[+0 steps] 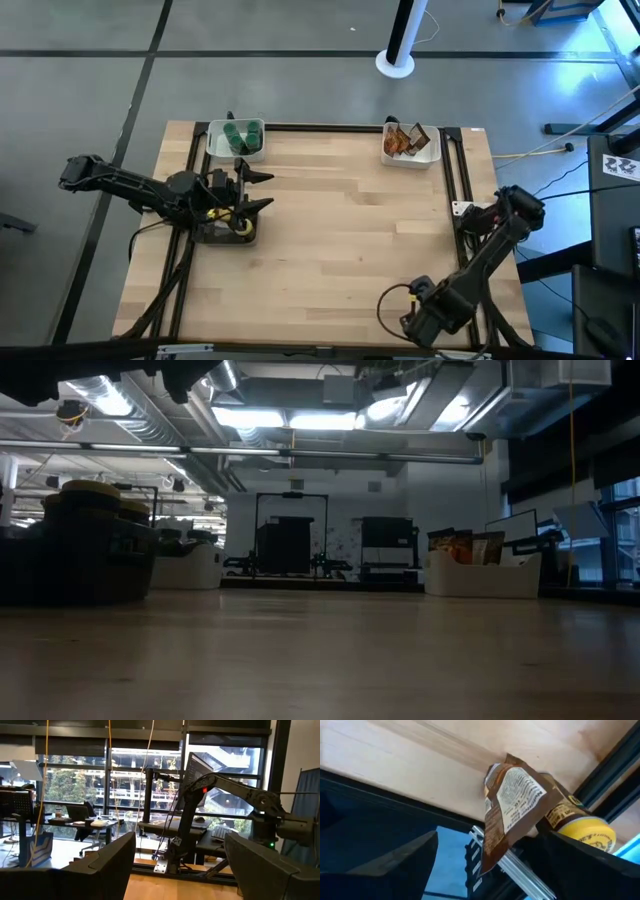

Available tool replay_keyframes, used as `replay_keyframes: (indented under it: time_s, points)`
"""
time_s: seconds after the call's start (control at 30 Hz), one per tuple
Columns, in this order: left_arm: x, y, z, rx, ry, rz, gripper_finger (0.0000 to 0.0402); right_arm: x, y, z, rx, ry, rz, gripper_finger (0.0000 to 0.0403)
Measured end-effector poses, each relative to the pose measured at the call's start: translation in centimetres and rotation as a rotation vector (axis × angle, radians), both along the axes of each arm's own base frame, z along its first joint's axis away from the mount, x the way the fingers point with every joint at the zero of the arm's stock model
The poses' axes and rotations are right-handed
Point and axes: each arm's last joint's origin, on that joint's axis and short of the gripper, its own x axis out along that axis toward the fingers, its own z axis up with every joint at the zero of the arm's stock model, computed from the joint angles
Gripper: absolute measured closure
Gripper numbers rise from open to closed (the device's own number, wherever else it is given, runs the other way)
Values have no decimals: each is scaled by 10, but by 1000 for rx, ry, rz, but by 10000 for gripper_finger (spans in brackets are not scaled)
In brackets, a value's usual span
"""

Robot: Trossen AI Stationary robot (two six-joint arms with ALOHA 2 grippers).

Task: Sort spices by type
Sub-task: Put the orange seasoning pack into the top right white bin

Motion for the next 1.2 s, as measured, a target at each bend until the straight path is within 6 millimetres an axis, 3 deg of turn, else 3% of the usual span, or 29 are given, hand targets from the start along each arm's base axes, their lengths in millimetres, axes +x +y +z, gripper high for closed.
replay_keyframes:
  time_s: [0.6,0.77,1.0,1.2]
  points:
    - [0,0,0,-3,-2,-1,114,17,10,-44,-69,129,-43,44]
    - [0,0,0,-5,-2,-2,114,16,10,-47,-77,124,-40,105]
    - [0,0,1,-5,-8,-2,114,9,7,-63,-58,165,-11,221]
    - [0,0,1,-6,-15,-2,114,9,5,-66,-48,138,85,324]
